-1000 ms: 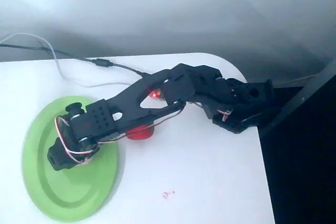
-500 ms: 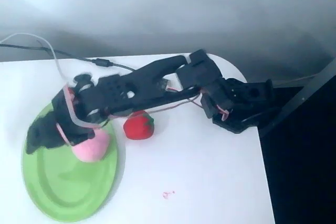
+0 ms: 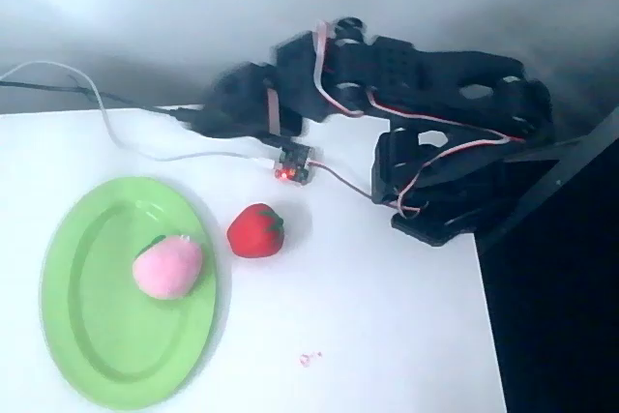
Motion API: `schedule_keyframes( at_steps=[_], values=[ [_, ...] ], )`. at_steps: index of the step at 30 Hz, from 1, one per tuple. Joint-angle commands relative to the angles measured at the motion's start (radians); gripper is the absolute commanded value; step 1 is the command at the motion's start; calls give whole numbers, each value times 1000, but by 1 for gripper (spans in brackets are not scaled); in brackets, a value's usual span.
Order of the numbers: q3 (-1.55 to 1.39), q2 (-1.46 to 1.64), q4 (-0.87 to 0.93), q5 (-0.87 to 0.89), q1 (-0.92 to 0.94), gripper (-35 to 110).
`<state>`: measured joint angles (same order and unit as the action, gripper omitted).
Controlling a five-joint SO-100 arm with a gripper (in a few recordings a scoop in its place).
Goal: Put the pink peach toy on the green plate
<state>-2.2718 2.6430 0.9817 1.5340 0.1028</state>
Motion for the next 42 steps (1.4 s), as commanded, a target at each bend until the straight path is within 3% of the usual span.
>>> schedule_keyframes(
  at_steps=[1,6,11,23,42],
  values=[
    [-301,296,126,179,-40,0],
    [-561,592,186,307,-193,0],
    [-692,764,264,311,-201,0],
    [-997,767,225,319,-336,0],
    [-1005,772,268,330,-337,0]
  ],
)
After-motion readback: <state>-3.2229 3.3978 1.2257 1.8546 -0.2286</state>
